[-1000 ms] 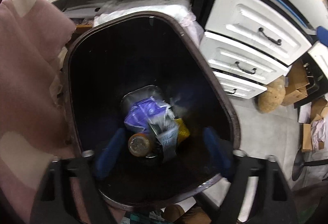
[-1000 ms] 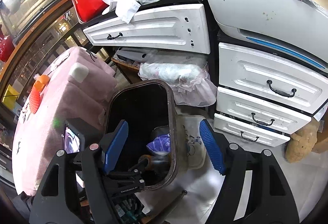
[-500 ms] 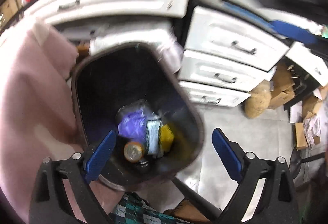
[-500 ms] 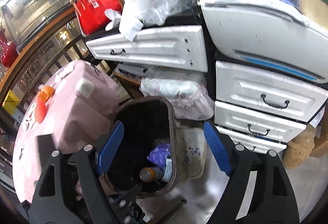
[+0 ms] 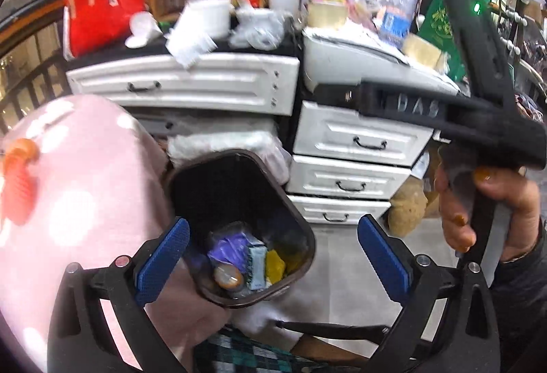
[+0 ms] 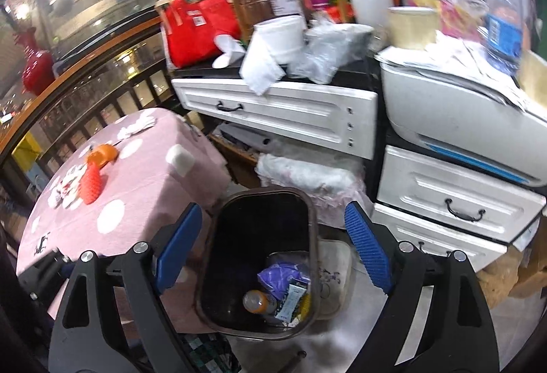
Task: Collect trash
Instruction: 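Move both grippers back over the table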
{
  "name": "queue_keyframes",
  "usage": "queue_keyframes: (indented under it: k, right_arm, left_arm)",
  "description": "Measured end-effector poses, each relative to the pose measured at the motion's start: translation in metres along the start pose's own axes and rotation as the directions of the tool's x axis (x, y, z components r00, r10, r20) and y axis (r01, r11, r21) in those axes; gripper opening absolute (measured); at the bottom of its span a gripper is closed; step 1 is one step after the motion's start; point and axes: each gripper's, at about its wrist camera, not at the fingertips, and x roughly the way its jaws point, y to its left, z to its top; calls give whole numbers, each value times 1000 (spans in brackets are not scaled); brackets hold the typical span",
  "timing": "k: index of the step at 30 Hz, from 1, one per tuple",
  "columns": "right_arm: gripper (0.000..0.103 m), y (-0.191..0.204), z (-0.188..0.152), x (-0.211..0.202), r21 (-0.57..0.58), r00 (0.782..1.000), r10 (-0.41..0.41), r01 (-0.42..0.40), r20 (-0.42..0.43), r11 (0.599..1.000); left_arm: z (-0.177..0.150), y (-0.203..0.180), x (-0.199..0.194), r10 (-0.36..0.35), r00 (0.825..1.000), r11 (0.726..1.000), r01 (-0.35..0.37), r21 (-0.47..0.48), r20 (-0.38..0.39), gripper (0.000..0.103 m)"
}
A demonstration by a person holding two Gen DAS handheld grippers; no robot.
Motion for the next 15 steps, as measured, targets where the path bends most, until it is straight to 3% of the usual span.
queue_keyframes:
  k: [8, 15]
  right_arm:
    - [85, 60, 1, 7, -87, 995, 100, -100, -12, 991]
    - [85, 116, 1, 23, -168, 982, 180, -187, -53, 968]
  left_arm:
    - [-4, 46, -41, 95, 994, 994, -92, -60, 55, 97]
    - [-18, 105, -70, 214, 976, 969, -206, -136, 50, 97]
